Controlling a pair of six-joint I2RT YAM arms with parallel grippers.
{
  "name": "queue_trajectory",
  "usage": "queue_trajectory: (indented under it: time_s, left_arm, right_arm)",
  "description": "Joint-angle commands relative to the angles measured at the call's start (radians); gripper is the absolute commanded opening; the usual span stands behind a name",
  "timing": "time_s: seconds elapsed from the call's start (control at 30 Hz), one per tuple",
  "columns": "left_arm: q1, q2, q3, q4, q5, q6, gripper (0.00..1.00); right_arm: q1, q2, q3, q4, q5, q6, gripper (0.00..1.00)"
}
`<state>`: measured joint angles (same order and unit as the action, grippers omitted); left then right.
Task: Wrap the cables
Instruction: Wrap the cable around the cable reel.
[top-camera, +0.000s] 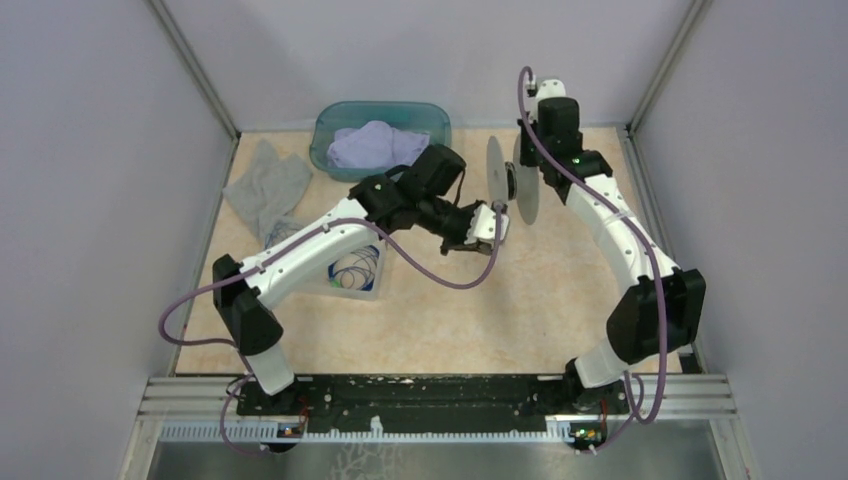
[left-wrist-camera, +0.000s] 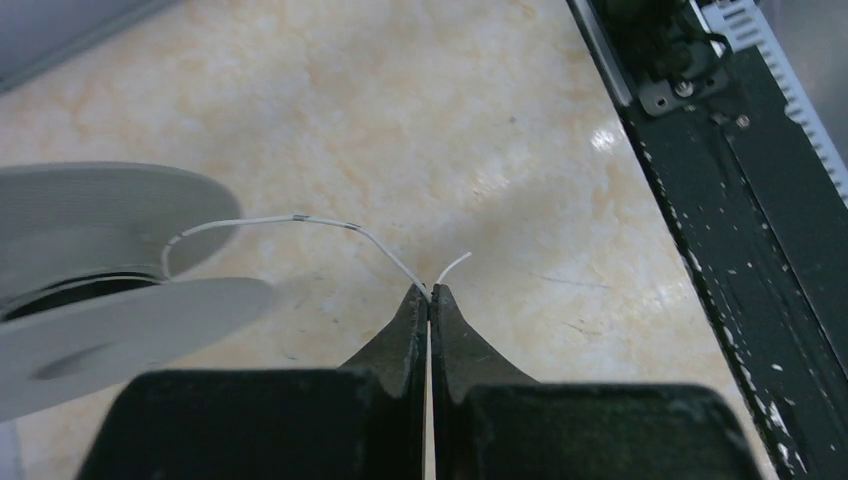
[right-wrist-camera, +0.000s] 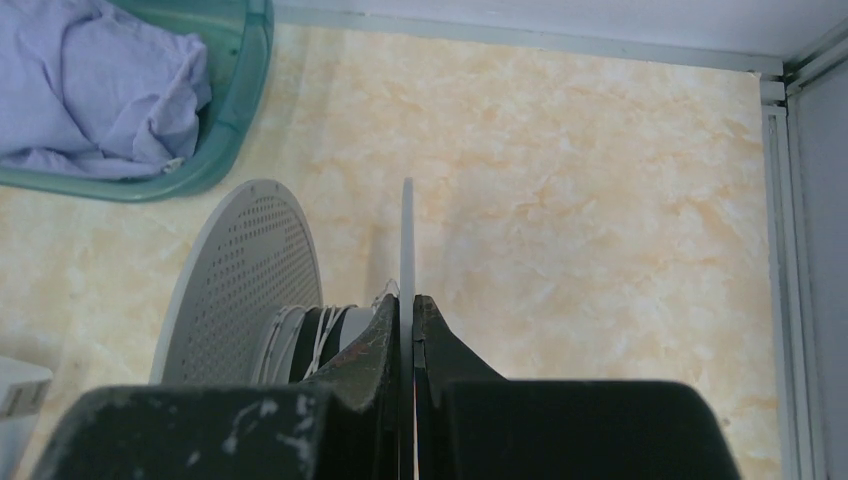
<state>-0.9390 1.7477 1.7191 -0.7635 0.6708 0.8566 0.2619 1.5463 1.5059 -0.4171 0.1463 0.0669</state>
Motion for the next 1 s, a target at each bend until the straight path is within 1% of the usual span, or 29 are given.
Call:
queue_trajectory:
  time_s: [0.0, 0.1, 0.27, 0.53, 0.7, 0.83, 0.97]
  left_arm:
    - [-0.002, 0.032, 0.148, 0.028, -0.022, -0.108, 0.00]
    - [-0.001, 0.049, 0.222, 0.057, -0.056, -0.172, 0.00]
    - [0.029, 0.052, 0.262, 0.139, -0.124, -0.267, 0.01]
    - [0.126, 0.034, 0.225, 0.287, -0.224, -0.406, 0.01]
    - [0.215, 0.020, 0.177, 0.376, -0.201, -0.523, 0.01]
    - [0.274, 0.011, 0.122, 0.407, -0.209, -0.524, 0.01]
    - [0.325, 0.000, 0.044, 0.416, -0.199, -0.455, 0.01]
  right_arm:
    - [0.054, -0.119, -0.041, 0.170, 0.058, -0.058, 0.00]
    - [0.073, -0.129, -0.073, 0.172, 0.058, -0.066, 0.00]
    - [0.082, -0.154, -0.129, 0.169, -0.003, -0.062, 0.00]
    - [0.084, -0.204, -0.210, 0.162, -0.181, -0.082, 0.00]
    - [0.084, -0.221, -0.238, 0.142, -0.302, -0.115, 0.00]
    - [0.084, -0.246, -0.275, 0.140, -0.376, -0.136, 0.00]
    - [0.083, -0.259, -0.259, 0.093, -0.464, -0.177, 0.00]
